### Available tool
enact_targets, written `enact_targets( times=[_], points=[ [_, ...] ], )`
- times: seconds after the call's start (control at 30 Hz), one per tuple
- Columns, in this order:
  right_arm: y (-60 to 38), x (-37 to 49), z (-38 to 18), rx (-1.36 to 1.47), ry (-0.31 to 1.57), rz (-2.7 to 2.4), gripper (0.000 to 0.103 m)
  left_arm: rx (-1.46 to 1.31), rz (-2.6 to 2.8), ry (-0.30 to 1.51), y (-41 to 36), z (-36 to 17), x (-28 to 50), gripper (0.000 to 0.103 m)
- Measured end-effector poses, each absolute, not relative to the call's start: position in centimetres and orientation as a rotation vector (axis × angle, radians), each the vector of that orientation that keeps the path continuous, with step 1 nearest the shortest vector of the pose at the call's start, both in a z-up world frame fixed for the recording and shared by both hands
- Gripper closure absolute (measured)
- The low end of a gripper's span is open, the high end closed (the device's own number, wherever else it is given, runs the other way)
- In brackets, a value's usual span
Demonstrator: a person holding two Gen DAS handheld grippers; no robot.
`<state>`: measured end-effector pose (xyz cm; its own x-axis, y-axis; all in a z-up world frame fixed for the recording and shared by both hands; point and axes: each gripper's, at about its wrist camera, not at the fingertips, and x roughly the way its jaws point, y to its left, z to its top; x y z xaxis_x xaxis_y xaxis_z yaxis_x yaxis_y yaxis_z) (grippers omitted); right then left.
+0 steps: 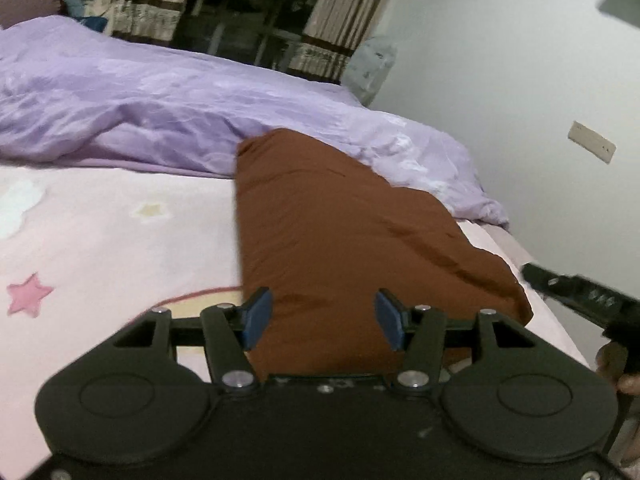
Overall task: Fold large clothes
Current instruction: 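Grasp the folded jacket end with both tools and press it flat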
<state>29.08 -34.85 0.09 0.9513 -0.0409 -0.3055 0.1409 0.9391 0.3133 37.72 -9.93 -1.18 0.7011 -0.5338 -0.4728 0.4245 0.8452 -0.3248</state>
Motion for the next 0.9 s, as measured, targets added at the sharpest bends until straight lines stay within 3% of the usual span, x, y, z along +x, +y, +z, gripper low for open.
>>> enact_targets(
  times=[0.23, 0.37, 0.47, 0.63, 0.77, 0.9],
  points=[
    [-34.0, 31.8, -2.4, 0.280, 0.405, -0.147, 0.079, -0.134, -0.561, 0.661, -13.7, -4.0, 39.8, 0.047],
    [-34.3, 32.2, -3.9, 0.278, 0.445, -0.166, 0.099, -0.151, -0.555, 0.683, -14.0, -5.2, 40.7, 0.046],
    [-34.5, 32.4, -4.8, 0.289, 0.456, -0.167, 0.102, -0.139, -0.557, 0.678, -13.8, -5.3, 40.6, 0.046],
    [-34.2, 31.8, -4.1, 0.269, 0.448, -0.165, 0.100, -0.110, -0.558, 0.674, -13.8, -4.0, 39.6, 0.046],
    [-34.0, 31.5, -1.6, 0.261, 0.398, -0.143, 0.091, -0.135, -0.555, 0.635, -13.4, -2.0, 40.3, 0.045],
    [-33.7, 32.5, 0.7, 0.234, 0.358, -0.146, 0.088, -0.120, -0.540, 0.585, -13.7, 0.3, 41.8, 0.043]
  ],
)
